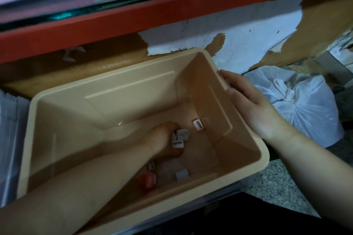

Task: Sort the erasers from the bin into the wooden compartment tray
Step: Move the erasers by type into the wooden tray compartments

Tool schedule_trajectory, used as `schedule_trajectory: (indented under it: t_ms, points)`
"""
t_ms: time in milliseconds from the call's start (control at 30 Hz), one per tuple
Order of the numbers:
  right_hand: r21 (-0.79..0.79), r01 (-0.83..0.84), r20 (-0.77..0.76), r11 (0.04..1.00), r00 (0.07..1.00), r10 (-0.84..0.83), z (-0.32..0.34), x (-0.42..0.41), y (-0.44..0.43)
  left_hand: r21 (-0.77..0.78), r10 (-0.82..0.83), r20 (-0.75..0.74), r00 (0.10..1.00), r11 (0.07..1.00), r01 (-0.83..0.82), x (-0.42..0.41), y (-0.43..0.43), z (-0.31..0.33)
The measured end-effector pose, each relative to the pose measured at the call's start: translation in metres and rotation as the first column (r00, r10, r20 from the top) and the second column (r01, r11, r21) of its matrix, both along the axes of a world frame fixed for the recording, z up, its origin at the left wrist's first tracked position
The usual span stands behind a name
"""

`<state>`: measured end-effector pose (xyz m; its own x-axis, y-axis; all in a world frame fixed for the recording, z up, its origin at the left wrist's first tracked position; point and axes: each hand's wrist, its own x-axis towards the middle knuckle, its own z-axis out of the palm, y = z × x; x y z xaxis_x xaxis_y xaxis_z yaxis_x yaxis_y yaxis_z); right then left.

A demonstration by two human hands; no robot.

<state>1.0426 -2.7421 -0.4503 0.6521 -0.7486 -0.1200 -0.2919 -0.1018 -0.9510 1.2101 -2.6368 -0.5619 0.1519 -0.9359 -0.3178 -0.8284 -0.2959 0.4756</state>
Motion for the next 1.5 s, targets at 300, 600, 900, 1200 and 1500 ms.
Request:
schedule_trajectory:
  t_ms: [300, 600, 900, 1200, 1500]
  points:
    - [-0.139, -0.019, -0.132, 0.990, 0.991, 0.001, 0.012, 0.000, 0.006, 0.188, -0.144, 0.375, 0.916, 0.979, 0.077, 0.014, 0.020, 0.056]
    - [-0.368, -0.053, -0.345, 0.928, 0.935, -0.084, 0.047, -0.006, 0.031, 0.000, 0.159, 0.359, 0.920, 0.985, -0.170, 0.022, 0.075, 0.159]
    - [-0.559, -0.203, -0.222, 0.804, 0.971, 0.091, 0.146, 0.051, 0.110, -0.422, 0.350, 0.243, 0.905, 0.878, -0.226, 0.020, 0.157, 0.296]
    - [-0.622, -0.414, -0.091, 0.664, 0.881, 0.464, 0.198, 0.165, 0.248, -0.654, 0.636, 0.151, 0.757, 0.638, -0.406, 0.095, 0.322, 0.390]
    - [-0.672, -0.572, -0.352, 0.470, 0.805, 0.477, 0.203, 0.228, 0.315, -0.704, 0.833, -0.048, 0.551, 0.363, -0.611, 0.172, 0.411, 0.380]
